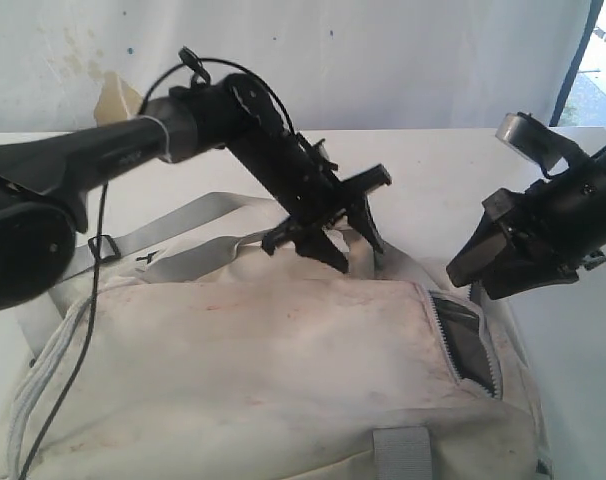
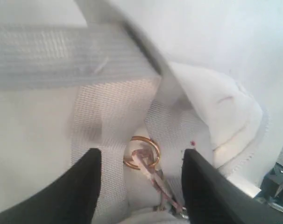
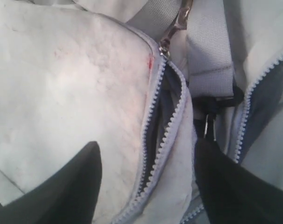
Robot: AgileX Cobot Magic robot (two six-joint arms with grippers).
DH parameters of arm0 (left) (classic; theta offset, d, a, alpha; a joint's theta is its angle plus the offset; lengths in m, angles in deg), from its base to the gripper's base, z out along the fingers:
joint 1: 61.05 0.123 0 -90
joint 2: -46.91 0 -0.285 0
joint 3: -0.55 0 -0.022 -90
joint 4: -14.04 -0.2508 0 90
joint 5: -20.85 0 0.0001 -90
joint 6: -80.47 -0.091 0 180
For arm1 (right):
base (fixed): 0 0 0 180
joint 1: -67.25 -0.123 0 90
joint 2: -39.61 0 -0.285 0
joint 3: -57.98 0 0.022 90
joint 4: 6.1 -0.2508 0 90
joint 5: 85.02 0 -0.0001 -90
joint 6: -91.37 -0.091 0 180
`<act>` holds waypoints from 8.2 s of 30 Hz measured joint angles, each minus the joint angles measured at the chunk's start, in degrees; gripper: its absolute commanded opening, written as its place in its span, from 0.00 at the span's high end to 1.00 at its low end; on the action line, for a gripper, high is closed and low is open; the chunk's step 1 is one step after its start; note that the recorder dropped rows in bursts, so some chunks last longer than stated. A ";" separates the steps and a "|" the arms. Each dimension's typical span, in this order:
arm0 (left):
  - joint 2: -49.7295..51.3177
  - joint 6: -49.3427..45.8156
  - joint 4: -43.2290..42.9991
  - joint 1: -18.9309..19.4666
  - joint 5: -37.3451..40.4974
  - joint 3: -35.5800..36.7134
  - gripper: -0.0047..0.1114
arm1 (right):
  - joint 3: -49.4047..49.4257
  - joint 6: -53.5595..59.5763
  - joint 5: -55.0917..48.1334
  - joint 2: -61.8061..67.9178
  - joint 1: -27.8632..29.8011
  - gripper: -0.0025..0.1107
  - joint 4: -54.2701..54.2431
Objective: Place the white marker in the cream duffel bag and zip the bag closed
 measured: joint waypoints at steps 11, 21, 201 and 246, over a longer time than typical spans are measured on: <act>-7.91 -6.67 -14.61 2.42 0.00 -0.13 0.25 | 0.10 -8.17 6.82 0.00 0.00 0.37 1.19; -8.55 -4.34 -16.41 2.81 0.13 -0.02 0.40 | 0.10 3.89 14.38 4.51 -2.38 0.38 -11.64; -5.17 -0.75 1.38 -3.66 -12.29 3.97 0.93 | -2.21 -1.47 2.19 15.11 4.92 0.98 -54.35; -12.65 -11.56 -4.41 0.65 -2.61 3.97 0.96 | -2.33 0.69 1.74 15.11 4.92 0.94 -52.89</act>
